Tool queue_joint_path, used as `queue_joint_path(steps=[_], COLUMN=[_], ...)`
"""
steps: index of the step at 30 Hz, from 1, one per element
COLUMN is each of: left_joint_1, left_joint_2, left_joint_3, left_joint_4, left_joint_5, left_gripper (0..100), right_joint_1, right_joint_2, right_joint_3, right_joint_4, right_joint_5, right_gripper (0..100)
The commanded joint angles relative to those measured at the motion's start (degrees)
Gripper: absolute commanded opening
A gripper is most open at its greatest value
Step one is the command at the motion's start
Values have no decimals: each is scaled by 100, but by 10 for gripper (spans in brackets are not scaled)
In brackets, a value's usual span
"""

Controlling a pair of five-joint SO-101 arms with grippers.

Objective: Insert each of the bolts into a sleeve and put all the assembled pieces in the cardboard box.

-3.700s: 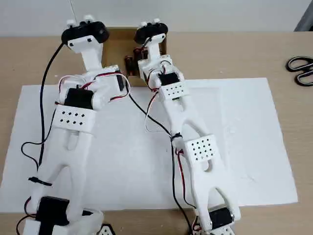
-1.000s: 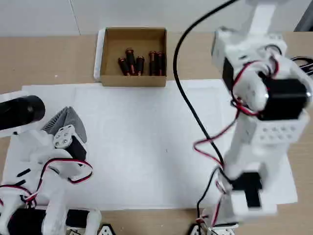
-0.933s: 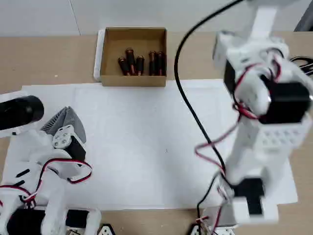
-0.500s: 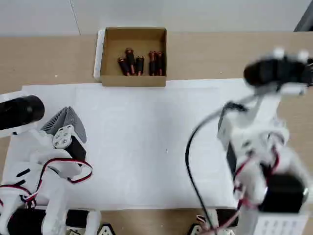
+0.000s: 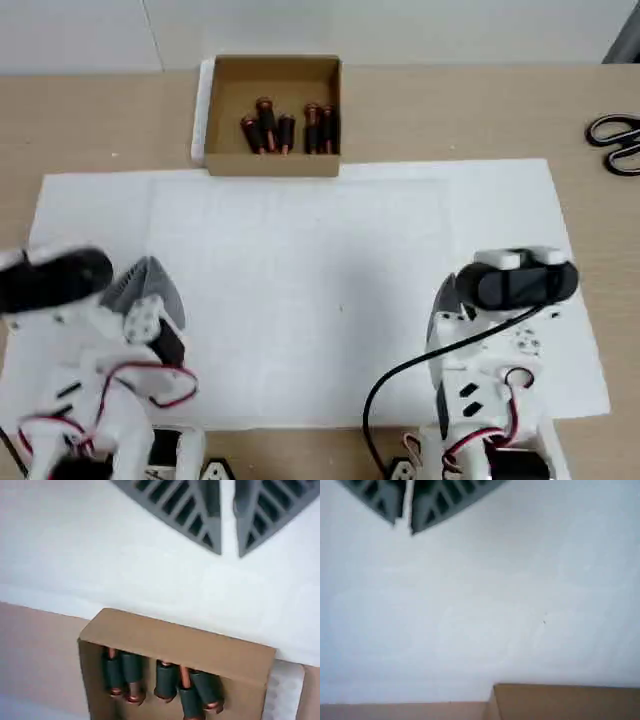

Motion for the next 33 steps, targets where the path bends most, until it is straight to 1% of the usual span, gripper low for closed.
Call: queue_joint_path(steps=[1, 3, 5, 7, 11, 14, 16, 20, 26, 33], left_joint_1=[0, -53, -176, -132, -193, -246, -246, -246, -255, -255], left_joint_2=[-1108, -1240, -1116, -1116, -1116, -1116, -1116, -1116, -1116, -1116], left_joint_3=[769, 1138, 1182, 1279, 1789, 2097, 2343, 2809, 3433, 3793], left_joint_4=[26, 35, -9, -44, -141, -281, -299, -334, -782, -782], left_joint_5=[-308, -519, -519, -527, -571, -897, -1046, -1073, -1073, -1081], left_gripper=[6, 6, 6, 6, 6, 6, 6, 6, 6, 6], right_joint_1=[13, 40, 40, 40, 40, 40, 22, 40, 40, 40], right_joint_2=[-382, -365, -356, -356, -356, -356, -356, -356, -356, -356], right_joint_3=[431, 607, 712, 941, 1530, 1846, 2057, 2505, 2910, 3174], right_joint_4=[-154, -259, -409, -629, -989, -1147, -1156, -1156, -1156, -1121], right_joint_5=[220, 246, 246, 255, 255, 255, 255, 255, 255, 255], right_gripper=[3, 3, 3, 3, 3, 3, 3, 3, 3, 3])
